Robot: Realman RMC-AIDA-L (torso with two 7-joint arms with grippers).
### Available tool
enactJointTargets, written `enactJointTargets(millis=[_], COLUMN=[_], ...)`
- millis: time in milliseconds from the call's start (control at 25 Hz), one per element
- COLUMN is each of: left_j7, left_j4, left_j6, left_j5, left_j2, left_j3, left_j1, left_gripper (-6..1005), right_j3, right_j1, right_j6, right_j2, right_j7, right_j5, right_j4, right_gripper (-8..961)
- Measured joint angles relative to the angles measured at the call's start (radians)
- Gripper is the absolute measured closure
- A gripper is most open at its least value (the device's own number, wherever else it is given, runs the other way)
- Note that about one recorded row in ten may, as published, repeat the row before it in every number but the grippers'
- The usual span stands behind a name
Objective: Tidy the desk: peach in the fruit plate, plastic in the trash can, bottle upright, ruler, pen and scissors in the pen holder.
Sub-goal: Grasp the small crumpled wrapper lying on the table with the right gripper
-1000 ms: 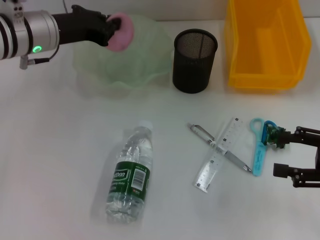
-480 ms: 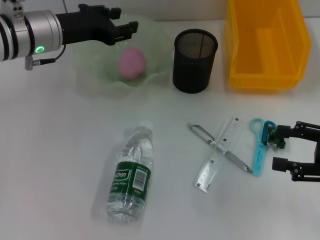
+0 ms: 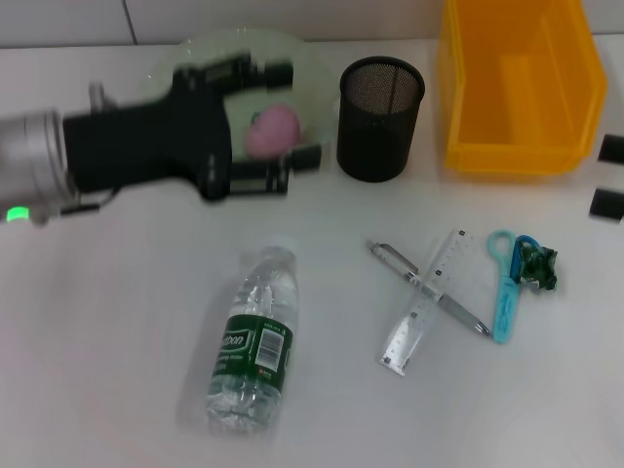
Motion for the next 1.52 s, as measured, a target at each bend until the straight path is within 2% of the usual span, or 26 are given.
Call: enactJointTargets(millis=[40, 80, 120, 160, 200, 240, 280, 360, 480, 520, 560, 600, 760, 840, 1160, 1520], left_j7=[0.000, 0.000, 0.024, 0.108, 0.108, 0.125, 0.125, 0.136, 0.145, 0.151, 0.151, 0.151, 0.156, 0.157, 0.157, 0.157], left_j4=[0.000, 0.000, -0.016, -0.084, -0.084, -0.100, -0.100, -0.113, -0.136, -0.158, -0.158, -0.158, -0.179, -0.180, -0.181, -0.181], left_j6=[0.000, 0.000, 0.017, 0.081, 0.081, 0.093, 0.093, 0.101, 0.095, 0.092, 0.092, 0.092, 0.071, 0.065, 0.060, 0.058], left_j5=[0.000, 0.000, -0.001, -0.004, -0.004, -0.004, -0.004, -0.004, -0.004, -0.004, -0.004, -0.004, -0.003, 0.002, 0.003, 0.004], left_j2=[0.000, 0.000, -0.001, 0.000, 0.000, 0.000, 0.000, 0.000, -0.001, 0.001, 0.001, 0.001, 0.002, 0.002, 0.001, 0.001], left_j3=[0.000, 0.000, 0.008, 0.016, 0.016, 0.015, 0.015, 0.015, 0.014, 0.011, 0.011, 0.011, 0.009, 0.008, 0.008, 0.010], left_j1=[0.000, 0.000, 0.017, 0.056, 0.056, 0.066, 0.066, 0.078, 0.096, 0.094, 0.094, 0.094, 0.093, 0.093, 0.095, 0.090], left_gripper=[149, 147, 145, 144, 142, 140, 140, 139, 139, 139, 139, 139, 140, 140, 139, 140], right_j3=[-0.019, -0.019, -0.034, -0.085, -0.085, -0.157, -0.157, -0.252, -0.401, -0.443, -0.533, -0.533, -0.711, -0.745, -0.785, -0.795], right_j1=[0.029, 0.029, 0.048, 0.091, 0.091, 0.137, 0.137, 0.180, 0.231, 0.240, 0.248, 0.248, 0.231, 0.226, 0.216, 0.217], right_j6=[0.010, 0.010, 0.014, 0.019, 0.019, 0.020, 0.020, 0.024, 0.029, 0.034, 0.050, 0.050, 0.167, 0.210, 0.316, 0.379], right_j2=[0.000, 0.000, -0.001, -0.003, -0.003, -0.002, -0.002, 0.005, 0.023, 0.027, 0.034, 0.034, 0.040, 0.041, 0.039, 0.039], right_j7=[0.195, 0.195, 0.304, 0.514, 0.514, 0.692, 0.692, 0.831, 0.950, 0.971, 1.008, 1.008, 1.054, 1.056, 1.059, 1.057], right_j5=[-0.034, -0.034, -0.069, -0.169, -0.169, -0.297, -0.297, -0.432, -0.616, -0.658, -0.727, -0.727, -0.760, -0.762, -0.798, -0.804], right_j4=[-0.138, -0.138, -0.206, -0.341, -0.341, -0.455, -0.455, -0.551, -0.614, -0.615, -0.605, -0.605, -0.516, -0.472, -0.340, -0.283], right_gripper=[132, 132, 132, 133, 133, 133, 133, 133, 133, 133, 133, 134, 136, 137, 140, 144])
